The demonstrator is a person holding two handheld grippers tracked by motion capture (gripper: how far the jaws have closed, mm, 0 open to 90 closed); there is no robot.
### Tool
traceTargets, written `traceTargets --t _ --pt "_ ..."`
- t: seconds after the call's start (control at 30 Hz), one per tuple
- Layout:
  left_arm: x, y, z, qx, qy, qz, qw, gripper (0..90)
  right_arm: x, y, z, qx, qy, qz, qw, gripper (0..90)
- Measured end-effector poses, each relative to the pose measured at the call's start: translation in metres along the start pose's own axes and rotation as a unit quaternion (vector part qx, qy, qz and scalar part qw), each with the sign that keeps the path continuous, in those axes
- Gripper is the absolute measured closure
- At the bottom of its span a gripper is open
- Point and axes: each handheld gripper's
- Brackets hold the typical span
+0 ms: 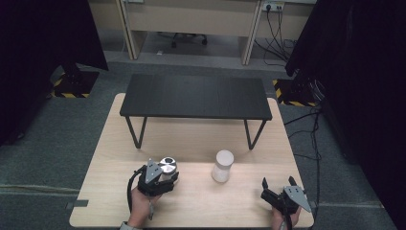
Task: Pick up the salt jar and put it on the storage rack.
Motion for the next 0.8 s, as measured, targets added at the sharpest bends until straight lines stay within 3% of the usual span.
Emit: traceTargets --t 0.6,0.8 --pt "0.031 -0.002 -0.009 0.026 0.005 -0.003 0.9996 31.5 -0.001 0.002 -0.001 0.003 0.003 0.007 1.0 0.3" --pt "0.041 -0.011 -0.012 0.024 0.009 -0.028 0.9993 31.5 -0.001 0.003 -0.001 0.005 0.004 0.008 0.9999 0.3"
Point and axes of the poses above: each handheld gripper's, and its own axes: z roughly forward along the jaws, x roughly out of its top, y roughly to its right, and after that the axes turned 8 degrees about y, right-handed
